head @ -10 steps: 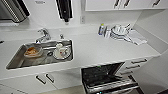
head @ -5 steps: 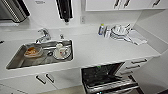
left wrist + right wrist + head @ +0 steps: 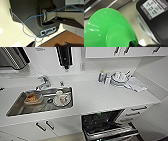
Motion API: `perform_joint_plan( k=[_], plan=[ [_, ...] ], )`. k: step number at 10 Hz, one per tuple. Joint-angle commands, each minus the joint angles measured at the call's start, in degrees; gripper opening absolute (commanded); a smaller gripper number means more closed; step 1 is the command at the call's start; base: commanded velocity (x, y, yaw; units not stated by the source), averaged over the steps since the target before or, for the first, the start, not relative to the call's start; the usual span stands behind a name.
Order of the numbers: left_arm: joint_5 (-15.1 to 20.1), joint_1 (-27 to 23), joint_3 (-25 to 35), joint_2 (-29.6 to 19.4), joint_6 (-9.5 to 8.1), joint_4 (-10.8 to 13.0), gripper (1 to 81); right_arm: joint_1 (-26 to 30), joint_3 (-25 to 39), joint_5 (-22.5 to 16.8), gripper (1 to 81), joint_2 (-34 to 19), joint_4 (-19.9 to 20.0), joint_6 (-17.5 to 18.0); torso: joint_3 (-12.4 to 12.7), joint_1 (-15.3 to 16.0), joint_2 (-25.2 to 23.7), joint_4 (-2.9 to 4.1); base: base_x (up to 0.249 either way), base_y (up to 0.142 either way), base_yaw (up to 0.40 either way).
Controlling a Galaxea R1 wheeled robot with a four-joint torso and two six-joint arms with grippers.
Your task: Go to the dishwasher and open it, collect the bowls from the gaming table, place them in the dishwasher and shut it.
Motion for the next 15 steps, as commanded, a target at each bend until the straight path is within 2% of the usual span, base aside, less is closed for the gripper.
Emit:
perform_joint_plan(
  k=[1, 4, 6, 8, 9, 10, 12, 15],
  plan=[
    [0.5, 5.4, -11.0, 8.2, 0.29, 4.2, 81.1, 11.3, 6.6, -8.7, 1.0, -8.6, -0.1, 1.3, 0.0, 0.0, 0.0, 0.0, 0.0, 0.0, 0.0],
    [-0.5, 8.3, -15.4, 12.1, 0.21, 4.5, 81.1, 21.2, 9.8, -15.0, 1.0, -9.0, -0.2, 4.2, 0.0, 0.0, 0.0, 0.0, 0.0, 0.0, 0.0],
    [-4.3, 10.9, -18.5, 14.9, 0.21, 4.7, 81.1, 28.2, 11.9, -19.6, 1.0, -8.7, -0.2, 5.6, 0.0, 0.0, 0.0, 0.0, 0.0, 0.0, 0.0],
    [-4.3, 13.3, -23.5, 19.0, 0.21, 4.8, 81.1, 35.8, 13.6, -25.5, 1.0, -7.4, -0.1, 6.8, 0.0, 0.0, 0.0, 0.0, 0.0, 0.0, 0.0],
    [-4.3, 14.2, -26.5, 21.1, 0.29, 5.3, 81.1, 39.4, 14.1, -27.9, 1.0, -6.8, -0.1, 7.9, 0.0, 0.0, 0.0, 0.0, 0.0, 0.0, 0.0],
    [-4.3, 15.0, -29.6, 23.6, 0.21, 7.7, 81.1, 42.2, 14.6, -30.1, 1.0, -5.9, -0.1, 8.6, 0.0, 0.0, 0.0, 0.0, 0.0, 0.0, 0.0],
    [-4.2, 16.2, -32.2, 26.4, 0.21, 8.6, 81.1, 45.0, 14.3, -32.3, 1.0, -2.5, -0.1, 9.3, 0.0, 0.0, 0.0, 0.0, 0.0, 0.0, 0.0],
    [-3.7, 17.5, -32.3, 27.9, 0.21, 9.2, 81.1, 45.4, 9.9, -32.7, 1.0, 4.9, -0.1, 10.0, 0.0, 0.0, 0.0, 0.0, 0.0, 0.0, 0.0]
  ],
)
